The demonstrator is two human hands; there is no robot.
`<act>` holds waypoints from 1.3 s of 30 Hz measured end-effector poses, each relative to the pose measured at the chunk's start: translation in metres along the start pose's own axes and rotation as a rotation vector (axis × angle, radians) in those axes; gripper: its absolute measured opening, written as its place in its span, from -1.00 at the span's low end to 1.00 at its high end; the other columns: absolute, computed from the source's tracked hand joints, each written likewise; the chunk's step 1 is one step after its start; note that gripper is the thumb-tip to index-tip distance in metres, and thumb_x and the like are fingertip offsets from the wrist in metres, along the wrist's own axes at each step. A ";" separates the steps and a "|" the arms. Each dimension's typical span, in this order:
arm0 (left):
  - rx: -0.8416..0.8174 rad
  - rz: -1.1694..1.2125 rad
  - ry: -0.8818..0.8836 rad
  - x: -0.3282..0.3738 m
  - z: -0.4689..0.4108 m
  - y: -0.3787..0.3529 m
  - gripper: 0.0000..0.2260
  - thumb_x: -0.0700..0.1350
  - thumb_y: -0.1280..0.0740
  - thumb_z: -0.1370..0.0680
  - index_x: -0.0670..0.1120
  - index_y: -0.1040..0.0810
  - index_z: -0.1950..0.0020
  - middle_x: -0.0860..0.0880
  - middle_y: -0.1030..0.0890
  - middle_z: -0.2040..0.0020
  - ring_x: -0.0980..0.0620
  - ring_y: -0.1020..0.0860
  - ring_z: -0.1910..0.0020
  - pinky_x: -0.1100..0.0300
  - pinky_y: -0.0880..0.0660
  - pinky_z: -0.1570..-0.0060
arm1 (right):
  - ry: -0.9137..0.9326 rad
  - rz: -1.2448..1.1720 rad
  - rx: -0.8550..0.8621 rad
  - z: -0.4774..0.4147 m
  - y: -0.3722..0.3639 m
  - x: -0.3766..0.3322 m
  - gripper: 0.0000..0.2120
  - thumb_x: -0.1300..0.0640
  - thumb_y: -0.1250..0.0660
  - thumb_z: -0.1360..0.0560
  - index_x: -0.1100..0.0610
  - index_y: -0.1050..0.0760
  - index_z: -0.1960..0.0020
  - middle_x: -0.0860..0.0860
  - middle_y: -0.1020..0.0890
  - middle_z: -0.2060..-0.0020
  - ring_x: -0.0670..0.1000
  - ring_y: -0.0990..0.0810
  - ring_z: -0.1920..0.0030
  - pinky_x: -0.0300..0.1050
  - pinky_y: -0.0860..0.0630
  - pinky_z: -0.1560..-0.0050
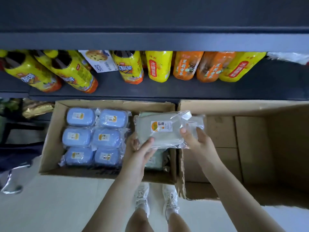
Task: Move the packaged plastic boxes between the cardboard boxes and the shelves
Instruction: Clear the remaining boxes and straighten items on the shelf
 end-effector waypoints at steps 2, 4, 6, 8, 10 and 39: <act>-0.112 -0.145 -0.008 -0.010 0.000 -0.024 -0.55 -0.12 -0.53 -0.30 0.06 -0.43 -0.10 0.09 -0.57 -0.14 0.12 -0.59 -0.12 0.10 -0.51 -0.15 | 0.033 -0.051 0.047 -0.002 0.021 -0.004 -0.76 -0.08 -0.47 -0.39 0.00 -0.55 0.02 -0.20 -0.66 0.16 -0.10 -0.61 0.03 -0.24 -0.45 0.04; -0.223 -0.308 -0.033 -0.021 -0.005 -0.045 -0.51 -0.02 -0.53 -0.35 0.06 -0.40 -0.19 0.11 -0.57 -0.16 0.21 -0.56 -0.14 0.19 -0.51 -0.14 | 0.060 -0.055 0.114 -0.008 0.044 0.001 -0.86 0.04 -0.50 -0.38 0.03 -0.57 0.13 -0.16 -0.67 0.29 -0.09 -0.64 0.19 -0.22 -0.49 0.15; -0.317 -0.476 -0.076 -0.029 -0.015 -0.063 -0.62 -0.06 -0.43 -0.44 0.04 -0.38 -0.20 0.15 -0.55 -0.13 0.33 -0.53 -0.11 0.35 -0.50 -0.10 | 0.020 -0.123 0.215 -0.014 0.068 0.012 -0.84 0.11 -0.51 -0.37 0.08 -0.59 0.09 -0.10 -0.67 0.30 -0.11 -0.64 0.25 -0.21 -0.51 0.19; -0.316 -0.726 -0.165 -0.036 -0.032 -0.074 -0.63 0.00 -0.38 -0.50 0.00 -0.38 -0.26 0.14 -0.50 -0.19 0.22 -0.48 -0.23 0.38 -0.43 -0.18 | -0.008 -0.153 0.314 -0.022 0.094 0.027 -0.82 0.15 -0.51 -0.37 0.10 -0.60 0.05 -0.05 -0.67 0.28 -0.06 -0.64 0.24 -0.18 -0.53 0.18; -0.207 -1.031 -0.284 -0.044 -0.052 -0.075 -0.45 0.12 -0.33 -0.51 -0.07 -0.31 -0.42 -0.01 -0.38 -0.36 0.05 -0.38 -0.36 0.28 -0.33 -0.29 | -0.024 -0.153 0.364 -0.031 0.113 0.044 -0.77 0.13 -0.51 -0.37 0.10 -0.61 -0.01 0.03 -0.69 0.19 0.02 -0.66 0.16 -0.07 -0.58 0.08; -0.130 -1.255 -0.450 -0.097 -0.107 -0.082 -0.60 -0.10 -0.14 -0.63 -0.21 -0.28 -0.44 -0.13 -0.38 -0.36 -0.02 -0.38 -0.34 0.32 -0.28 -0.24 | -0.280 0.248 0.342 -0.150 0.075 0.190 -0.66 0.02 -0.52 -0.36 0.10 -0.50 -0.05 -0.06 -0.58 0.17 -0.07 -0.54 0.19 -0.30 -0.40 0.31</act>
Point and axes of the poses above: each hand's wrist, its own z-axis away from the middle knuckle, its own y-axis out of the back of the hand, x = y × z, the point moved 3 cm from there along -z, towards the middle knuckle
